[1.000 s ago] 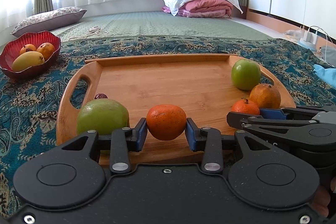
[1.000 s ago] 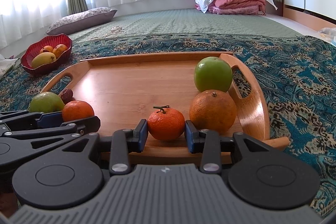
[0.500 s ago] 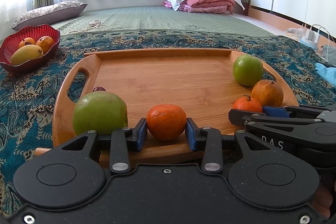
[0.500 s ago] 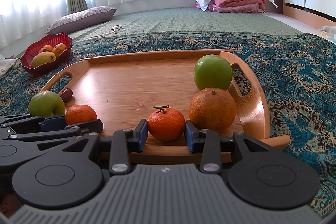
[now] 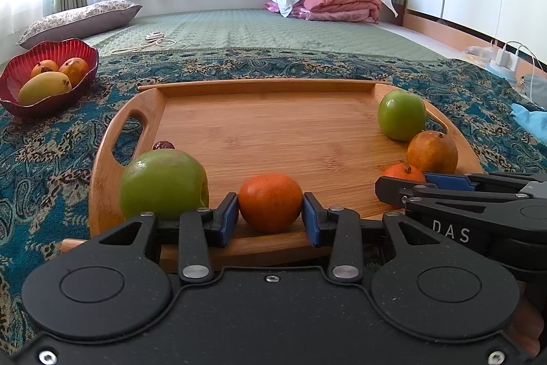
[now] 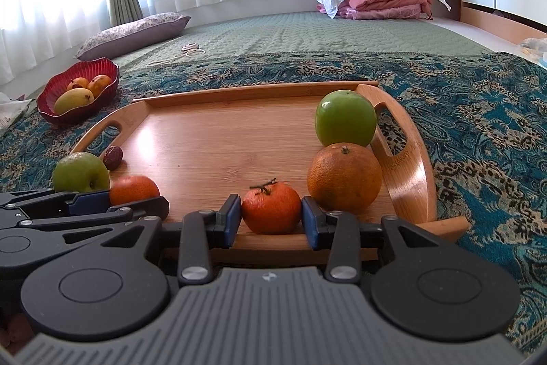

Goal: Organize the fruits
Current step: 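Lower the orange onto the tray and open the left tool while the right tool lowers the tangerine, then open the right tool to release the tangerine while the left tool withdraws toward the loose fruit, then grasp another small orange with the left tool while the right tool grasps a dried red date, then lift the orange with the left tool while the right tool carries the date over the tray, then lower and open the left tool on the tray while the right tool releases the date, then withdraw both open tools back from the tray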

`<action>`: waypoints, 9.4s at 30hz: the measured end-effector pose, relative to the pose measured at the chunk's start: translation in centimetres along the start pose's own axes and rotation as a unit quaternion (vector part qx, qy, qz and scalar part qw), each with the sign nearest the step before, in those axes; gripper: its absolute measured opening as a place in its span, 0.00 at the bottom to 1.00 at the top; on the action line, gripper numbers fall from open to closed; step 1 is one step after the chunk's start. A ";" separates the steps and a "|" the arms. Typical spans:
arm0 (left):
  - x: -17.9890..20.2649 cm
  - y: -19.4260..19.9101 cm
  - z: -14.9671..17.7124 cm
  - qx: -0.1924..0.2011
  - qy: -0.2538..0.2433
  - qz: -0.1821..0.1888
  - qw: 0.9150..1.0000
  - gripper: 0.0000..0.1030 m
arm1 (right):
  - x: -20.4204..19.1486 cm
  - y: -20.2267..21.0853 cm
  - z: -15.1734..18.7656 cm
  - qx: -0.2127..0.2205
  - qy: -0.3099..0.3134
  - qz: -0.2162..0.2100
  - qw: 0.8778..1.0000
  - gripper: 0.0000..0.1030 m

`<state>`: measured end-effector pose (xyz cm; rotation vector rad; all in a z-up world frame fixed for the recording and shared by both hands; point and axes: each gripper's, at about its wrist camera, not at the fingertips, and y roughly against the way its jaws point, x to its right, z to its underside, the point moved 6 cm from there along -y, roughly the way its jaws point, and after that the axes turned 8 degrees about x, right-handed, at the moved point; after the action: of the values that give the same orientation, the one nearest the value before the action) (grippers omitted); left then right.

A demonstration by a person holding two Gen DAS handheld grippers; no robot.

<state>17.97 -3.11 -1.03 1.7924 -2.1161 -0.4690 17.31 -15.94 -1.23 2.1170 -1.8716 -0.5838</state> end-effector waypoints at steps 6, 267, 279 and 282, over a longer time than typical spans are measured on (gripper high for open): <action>0.4 0.8 -0.1 0.007 -0.013 0.003 1.000 0.38 | 0.0 0.7 -0.2 0.005 -0.003 -0.002 1.000 0.45; -4.3 5.1 -6.8 0.067 0.008 -0.009 0.998 0.95 | -0.5 3.2 -5.3 0.053 0.060 0.012 0.997 0.86; -3.4 7.6 -4.6 0.076 0.009 -0.005 0.997 0.96 | -0.8 5.1 -3.1 0.061 0.058 0.021 0.996 0.87; -3.0 8.1 -3.7 0.081 0.005 -0.008 0.997 0.96 | -0.7 5.5 -2.2 0.061 0.053 0.023 0.996 0.87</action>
<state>13.02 0.98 5.79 1.8954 -2.1906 -0.2995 13.40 -16.17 3.24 2.1270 -1.9364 -0.3489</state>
